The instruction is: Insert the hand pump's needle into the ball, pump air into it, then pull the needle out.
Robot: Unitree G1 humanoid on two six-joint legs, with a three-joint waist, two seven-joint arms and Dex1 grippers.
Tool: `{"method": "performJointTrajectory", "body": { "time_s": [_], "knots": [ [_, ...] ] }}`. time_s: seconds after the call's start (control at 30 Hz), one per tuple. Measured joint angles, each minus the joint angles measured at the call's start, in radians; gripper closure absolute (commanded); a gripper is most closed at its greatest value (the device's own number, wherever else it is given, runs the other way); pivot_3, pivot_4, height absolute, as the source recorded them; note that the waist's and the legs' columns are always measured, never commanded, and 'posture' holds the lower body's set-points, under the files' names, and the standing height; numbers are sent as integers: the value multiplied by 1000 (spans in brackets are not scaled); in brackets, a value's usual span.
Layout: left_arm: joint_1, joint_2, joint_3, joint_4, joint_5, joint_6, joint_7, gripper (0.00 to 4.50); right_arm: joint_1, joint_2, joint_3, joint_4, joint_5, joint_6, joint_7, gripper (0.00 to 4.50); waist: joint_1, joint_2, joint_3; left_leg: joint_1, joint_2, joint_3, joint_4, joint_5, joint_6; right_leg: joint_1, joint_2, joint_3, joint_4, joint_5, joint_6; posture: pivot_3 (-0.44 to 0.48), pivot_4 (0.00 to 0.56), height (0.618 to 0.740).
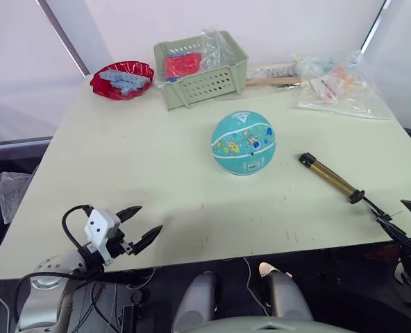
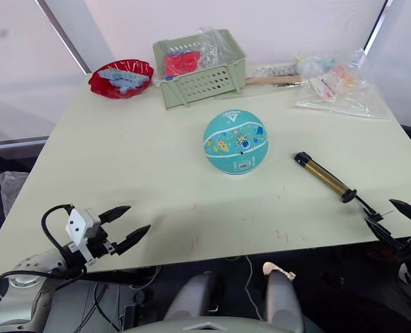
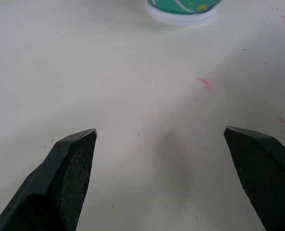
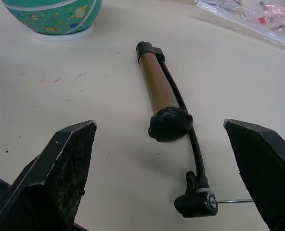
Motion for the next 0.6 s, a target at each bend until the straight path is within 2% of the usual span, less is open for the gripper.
{"method": "performJointTrajectory", "body": {
  "time_s": [0.2, 0.6],
  "knots": [
    [-23, 0, -1, 62, 9, -41, -15, 0, 6, 0, 0, -31, 3, 24, -14, 33, 0, -2, 0, 1, -2, 6, 1, -2, 4, 0, -4, 4, 0, 1, 1, 0, 150, 737],
    [-35, 0, -1, 60, 9, -44, -17, 0, -16, -1, 0, -33, 7, 38, -13, 33, 1, -2, -1, 0, -2, 0, 0, -6, 5, 0, -2, -1, 0, -1, -4, 0, 150, 737]
  ]
}}
